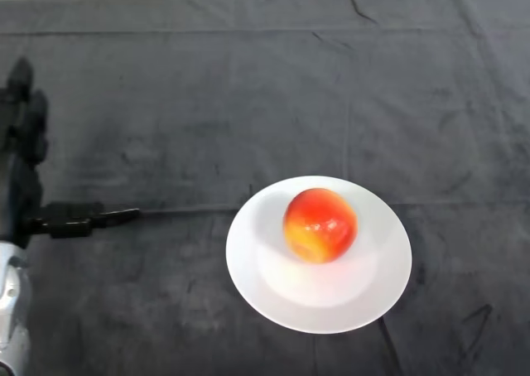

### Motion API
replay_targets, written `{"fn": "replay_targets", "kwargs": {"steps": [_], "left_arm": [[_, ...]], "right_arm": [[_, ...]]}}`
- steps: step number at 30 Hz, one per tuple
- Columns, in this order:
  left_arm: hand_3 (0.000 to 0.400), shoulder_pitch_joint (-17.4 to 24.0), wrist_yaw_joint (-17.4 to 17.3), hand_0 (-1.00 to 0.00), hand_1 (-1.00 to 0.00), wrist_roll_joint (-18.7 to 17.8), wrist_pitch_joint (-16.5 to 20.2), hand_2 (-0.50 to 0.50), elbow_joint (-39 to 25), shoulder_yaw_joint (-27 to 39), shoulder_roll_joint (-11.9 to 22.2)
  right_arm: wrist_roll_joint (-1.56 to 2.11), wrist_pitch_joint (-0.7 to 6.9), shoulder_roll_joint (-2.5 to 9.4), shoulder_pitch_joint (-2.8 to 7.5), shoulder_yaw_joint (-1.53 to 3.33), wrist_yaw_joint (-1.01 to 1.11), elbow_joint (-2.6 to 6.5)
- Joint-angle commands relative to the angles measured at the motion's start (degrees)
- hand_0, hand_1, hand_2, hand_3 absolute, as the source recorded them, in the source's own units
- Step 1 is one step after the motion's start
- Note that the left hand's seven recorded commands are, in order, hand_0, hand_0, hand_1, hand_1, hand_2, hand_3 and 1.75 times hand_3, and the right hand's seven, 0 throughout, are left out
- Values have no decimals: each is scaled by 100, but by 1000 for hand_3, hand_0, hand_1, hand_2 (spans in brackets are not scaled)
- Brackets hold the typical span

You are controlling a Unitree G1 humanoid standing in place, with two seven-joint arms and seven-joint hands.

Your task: Move the apple to the plate

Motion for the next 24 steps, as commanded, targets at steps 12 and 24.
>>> {"fn": "replay_targets", "kwargs": {"steps": [12, 24], "left_arm": [[0, -137, -68, 0, 0, -308, -371, 0, 745, 843, 260], [0, -169, -261, 0, 0, -729, -409, 0, 1195, 1675, 512]], "right_arm": [[113, -14, -105, -61, -82, -6, -40], [110, -13, -114, -68, -82, 3, -21]]}}
